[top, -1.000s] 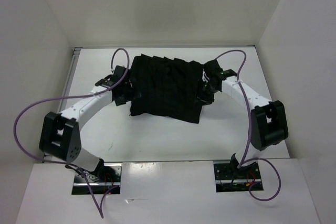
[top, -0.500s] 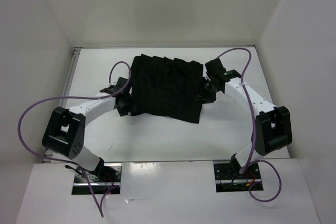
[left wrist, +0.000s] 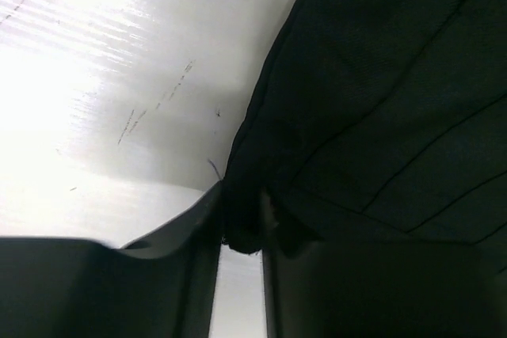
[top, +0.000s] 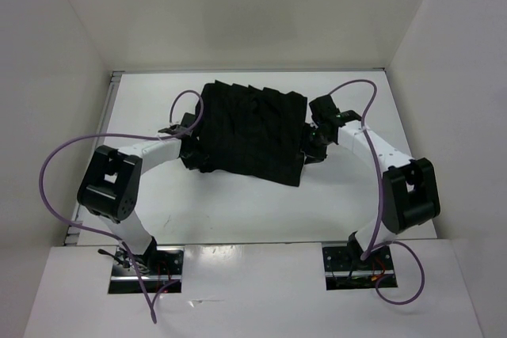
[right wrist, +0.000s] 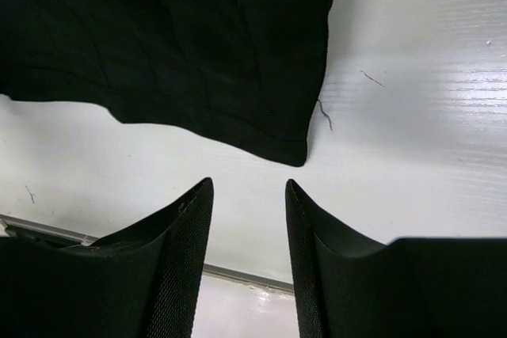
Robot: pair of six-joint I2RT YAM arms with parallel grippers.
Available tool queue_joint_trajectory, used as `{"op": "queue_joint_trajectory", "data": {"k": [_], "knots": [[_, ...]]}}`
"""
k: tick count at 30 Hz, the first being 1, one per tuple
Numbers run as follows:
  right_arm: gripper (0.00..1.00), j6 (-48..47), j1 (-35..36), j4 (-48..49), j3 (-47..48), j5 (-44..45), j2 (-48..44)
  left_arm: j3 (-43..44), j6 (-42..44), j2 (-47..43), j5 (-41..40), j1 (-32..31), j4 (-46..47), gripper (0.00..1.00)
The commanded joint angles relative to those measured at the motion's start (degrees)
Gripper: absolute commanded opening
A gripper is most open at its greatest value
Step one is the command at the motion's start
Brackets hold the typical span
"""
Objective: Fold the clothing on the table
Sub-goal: Fold the skirt
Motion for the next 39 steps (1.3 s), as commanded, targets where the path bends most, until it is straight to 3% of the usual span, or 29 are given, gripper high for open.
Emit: {"op": "queue_joint_trajectory", "data": {"k": [1,2,3,4,22,24,26,28,31,32,39], "knots": [[0.47,0.6,-1.2,2.5,-1.1,-0.1,2.3,-0.9,2.0,2.7,0.5,0.3,0.1,0.24],[0.47,0.6,-1.2,2.5,-1.7,-0.1,2.8,-0.9,2.0,2.7,1.3,0.3,0.1,0.19],[0.47,1.2,-1.8,3.0,-1.7,-0.1,3.4,-0.9,2.0,2.7,1.8,0.3,0.1,0.05],[0.47,1.2,-1.8,3.1,-1.7,-0.1,3.9,-0.9,2.0,2.7,2.3,0.3,0.1,0.0],[0.49,2.3,-2.9,8.8,-9.1,-3.4,14.7,-1.4,3.2,-1.0,6.3,0.3,-1.0,0.0],[0.45,2.3,-2.9,10.4,-9.8,-3.9,16.4,-1.4,3.2,-1.0,6.3,0.3,-0.5,0.0],[0.24,2.3,-2.3,11.7,-9.3,-3.9,17.1,-1.4,3.2,-1.0,7.0,0.3,0.2,0.0],[0.0,3.0,-2.3,12.2,-6.1,-2.9,16.2,0.6,3.8,0.1,9.3,0.3,1.9,0.0],[0.0,3.0,-2.3,9.4,1.8,0.1,11.4,6.6,7.3,2.0,13.0,0.3,0.3,0.0],[0.0,2.0,-2.3,8.0,4.7,1.5,10.0,12.6,8.3,2.0,13.9,0.3,-0.2,0.0],[0.0,-5.6,-3.5,-3.3,42.3,8.3,1.2,42.7,17.7,-2.6,19.1,3.0,-7.7,0.0]]}}
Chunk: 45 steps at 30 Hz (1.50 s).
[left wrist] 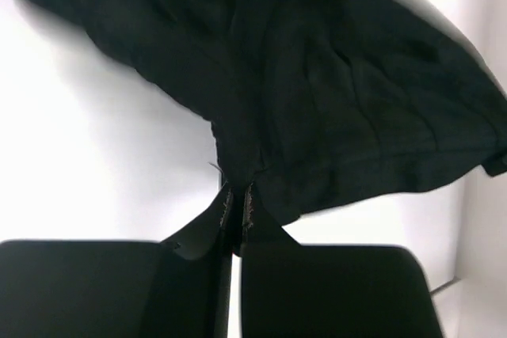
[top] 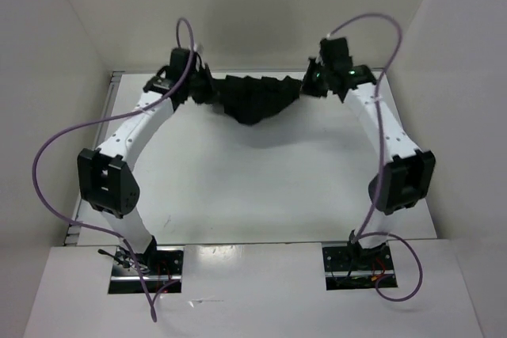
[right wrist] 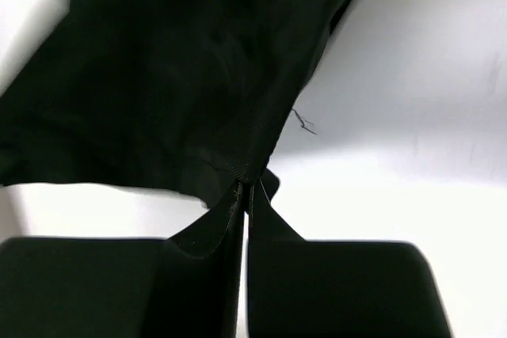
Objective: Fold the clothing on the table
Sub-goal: Fold the skirt
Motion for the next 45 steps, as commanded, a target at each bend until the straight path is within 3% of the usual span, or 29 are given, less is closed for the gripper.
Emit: {"op": "queue_joint_trajectory", "data": {"k": [1,5,12,14,15,17,20,25,26,29,32,33,37,38,39,40,41,45], "knots": [[0.0,-5.2,-0.7,-4.0,15.7,4.2,-10.6,16.5,6.4,-5.8,3.5,2.0,-2.8,0.0],[0.0,-7.0,-0.7,-0.8,17.7,-0.4,-18.3,20.4,7.8,-10.2,4.8,3.2,-3.4,0.0],[0.0,-9.5,-0.7,6.6,6.1,-6.1,-36.2,9.1,6.0,-25.1,12.0,3.7,-0.1,0.0],[0.0,-7.5,-0.7,6.6,2.6,-0.2,-38.8,5.1,5.3,-30.5,12.6,4.3,1.7,0.0],[0.0,-6.7,-0.7,5.3,1.8,8.0,-39.4,4.3,5.3,-31.6,11.5,5.1,1.7,0.0],[0.0,-7.4,-4.7,2.9,1.1,6.7,-36.8,5.0,7.0,-27.9,7.4,7.2,-1.8,0.0],[0.0,-5.7,-8.7,3.7,0.4,1.4,-31.0,9.3,8.4,-19.3,9.7,8.0,-3.7,0.0],[0.0,-3.9,-10.1,4.6,8.2,11.2,-20.5,24.3,8.9,-6.1,11.8,10.6,-6.3,0.0],[0.0,-3.9,-10.1,6.2,10.6,12.1,-19.8,32.0,8.9,-4.9,12.9,10.6,-7.2,0.0],[0.0,-3.9,-10.1,13.6,11.8,11.5,-23.5,43.5,9.4,-3.5,12.9,11.2,-10.1,0.0],[0.0,-5.2,-10.1,13.9,15.6,9.3,-24.4,46.1,10.6,-3.5,12.9,12.4,-11.3,0.0],[0.0,-5.8,-10.1,12.4,15.6,8.8,-25.0,44.8,10.6,-5.1,12.9,12.4,-11.3,0.0],[0.0,-4.2,-10.1,12.9,6.1,4.6,-28.2,23.9,8.5,-13.3,12.9,12.4,-1.7,0.0],[0.0,-3.6,-10.1,11.8,3.5,3.2,-29.3,14.5,7.3,-15.9,12.9,12.4,0.5,0.0],[0.0,-2.1,-10.1,11.1,-3.4,1.7,-29.3,4.8,7.2,-18.4,12.9,12.4,2.7,0.0],[0.0,-1.5,-10.1,10.2,-7.2,-0.6,-30.1,4.7,6.1,-18.4,12.9,12.4,2.8,0.0],[0.0,-0.8,-10.1,10.2,-11.1,-2.6,-30.1,-5.6,5.3,-20.6,12.9,11.6,4.9,0.0],[0.0,1.6,-10.1,7.5,-34.8,-17.4,-32.9,-26.6,1.0,-23.6,13.6,9.0,8.7,0.0]]}}
